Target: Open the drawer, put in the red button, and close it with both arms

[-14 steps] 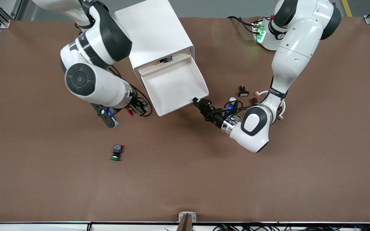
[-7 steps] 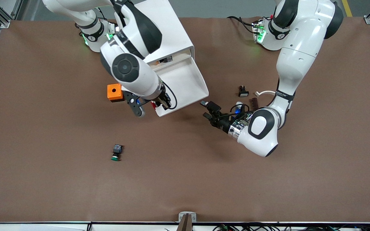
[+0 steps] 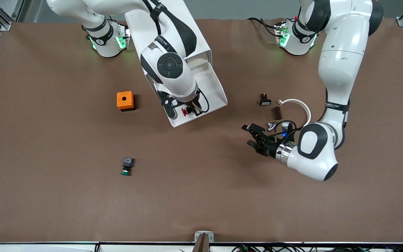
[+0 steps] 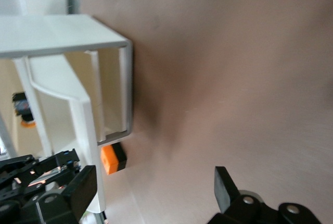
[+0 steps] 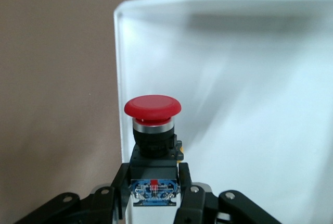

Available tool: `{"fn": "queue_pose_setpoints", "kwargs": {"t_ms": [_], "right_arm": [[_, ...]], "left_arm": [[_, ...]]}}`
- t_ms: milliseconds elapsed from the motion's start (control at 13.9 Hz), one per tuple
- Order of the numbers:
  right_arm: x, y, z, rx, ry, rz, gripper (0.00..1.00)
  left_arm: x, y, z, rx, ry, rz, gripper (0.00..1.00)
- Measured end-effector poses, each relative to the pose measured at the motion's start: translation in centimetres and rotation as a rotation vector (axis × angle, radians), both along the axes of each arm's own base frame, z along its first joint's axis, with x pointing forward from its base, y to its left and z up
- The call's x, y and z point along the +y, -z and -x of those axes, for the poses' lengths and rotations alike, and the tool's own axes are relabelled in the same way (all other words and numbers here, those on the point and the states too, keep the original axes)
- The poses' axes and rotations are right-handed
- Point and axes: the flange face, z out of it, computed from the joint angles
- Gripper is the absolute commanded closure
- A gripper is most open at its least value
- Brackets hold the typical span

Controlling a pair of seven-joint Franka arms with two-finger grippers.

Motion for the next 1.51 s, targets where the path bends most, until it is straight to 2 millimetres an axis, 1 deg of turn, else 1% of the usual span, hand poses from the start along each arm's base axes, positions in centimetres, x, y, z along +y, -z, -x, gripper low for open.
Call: {"fn": "queue_pose_setpoints", "kwargs": {"t_ms": [72, 216, 288, 432, 504, 720, 792, 864, 1008, 1224, 1368, 1512], "right_arm": [[0.2, 0.5, 0.4, -0.004, 0.008, 0.005, 0.71], [0.3, 0.8, 0.6, -0.006, 0.019, 0.01, 0.52], [0.2, 0.7, 0.5, -0.006, 0.022, 0.01, 0.39], [0.0, 0.6, 0.2, -0.01, 0.029, 0.008, 0.04], [0.0, 0.2, -0.1, -0.016, 0.033, 0.002, 0.01], [-0.1, -1.9, -1.2, -0.047, 0.046, -0.025, 0.0], [-0.7, -3.0, -2.0, -0.054, 0.057, -0.03, 0.0], [-1.7, -4.2, -2.9, -0.055, 0.063, -0.028, 0.0], [-5.2, -6.7, -5.1, -0.031, 0.005, -0.006, 0.0], [-11.9, -9.8, -8.1, -0.018, -0.104, 0.001, 0.0], [-16.3, -11.5, -9.4, -0.018, -0.242, -0.005, 0.0], [-20.1, -13.1, -10.5, -0.036, -0.369, -0.029, 0.0]], "left_arm": [[0.9, -1.0, -0.3, -0.037, 0.022, -0.028, 0.01], [2.5, -3.3, -0.5, -0.117, 0.093, -0.118, 0.01], [3.1, -4.4, -0.6, -0.15, 0.125, -0.166, 0.01], [4.1, -6.5, -0.7, -0.215, 0.187, -0.227, 0.01], [4.6, -7.5, -0.7, -0.25, 0.222, -0.245, 0.01], [5.4, -10.7, -0.7, -0.368, 0.355, -0.248, 0.01], [5.6, -12.0, -0.7, -0.408, 0.396, -0.243, 0.01], [5.9, -13.3, -0.6, -0.446, 0.435, -0.238, 0.01], [6.3, -15.9, -0.4, -0.53, 0.541, -0.219, 0.01], [6.8, -18.7, 0.0, -0.642, 0.729, -0.178, 0.01], [7.6, -21.0, 0.3, -0.712, 0.845, -0.161, 0.01], [8.8, -24.5, 0.8, -0.784, 0.968, -0.177, 0.01]]}}
